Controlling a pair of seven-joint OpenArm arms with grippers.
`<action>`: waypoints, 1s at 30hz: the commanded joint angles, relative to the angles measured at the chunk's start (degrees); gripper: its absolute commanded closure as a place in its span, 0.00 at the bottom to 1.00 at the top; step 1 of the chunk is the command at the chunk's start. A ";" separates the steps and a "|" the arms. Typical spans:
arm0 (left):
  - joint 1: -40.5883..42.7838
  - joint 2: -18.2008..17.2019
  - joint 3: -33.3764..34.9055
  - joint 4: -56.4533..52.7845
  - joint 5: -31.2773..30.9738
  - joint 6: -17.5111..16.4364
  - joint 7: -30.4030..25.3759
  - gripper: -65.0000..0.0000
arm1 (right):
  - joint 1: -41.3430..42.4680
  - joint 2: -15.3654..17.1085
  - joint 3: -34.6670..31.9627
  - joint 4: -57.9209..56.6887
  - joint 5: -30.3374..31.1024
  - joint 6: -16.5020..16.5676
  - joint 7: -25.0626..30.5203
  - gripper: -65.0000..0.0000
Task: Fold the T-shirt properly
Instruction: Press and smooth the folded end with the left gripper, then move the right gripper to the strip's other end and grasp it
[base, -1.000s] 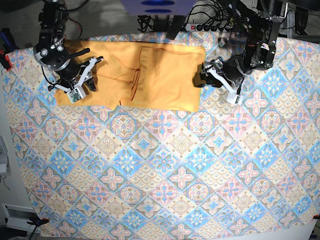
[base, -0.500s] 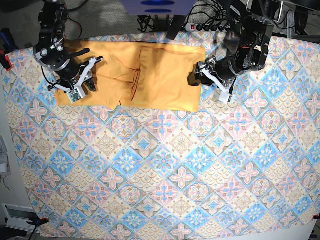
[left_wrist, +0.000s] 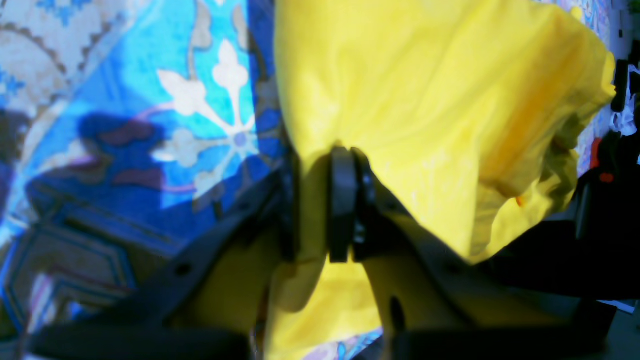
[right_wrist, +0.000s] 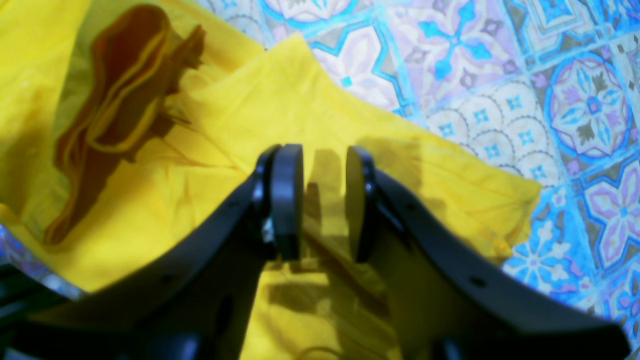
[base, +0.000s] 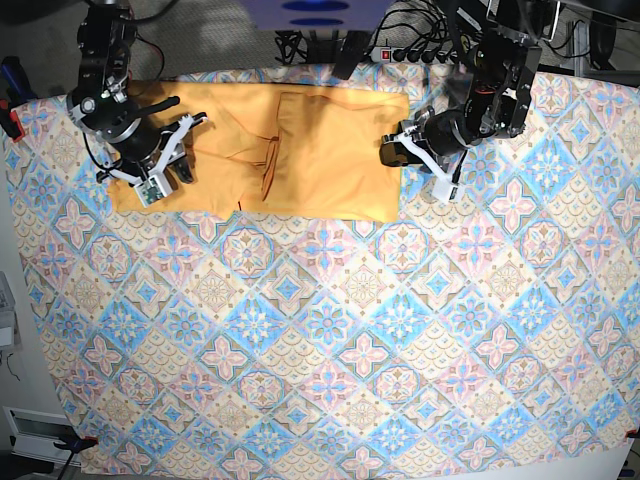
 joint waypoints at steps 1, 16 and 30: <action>-0.15 -0.59 -0.31 1.45 -0.97 -0.68 -0.80 0.91 | 0.10 0.47 0.37 1.13 0.72 0.07 1.28 0.78; 4.77 -2.26 -7.17 4.96 -0.97 -0.68 -0.72 0.93 | -2.10 0.55 9.07 3.06 0.72 0.07 1.37 0.77; 4.95 -3.57 -7.17 4.96 -0.80 -0.68 -0.80 0.93 | 2.56 8.73 13.03 -13.46 18.83 3.32 -2.68 0.57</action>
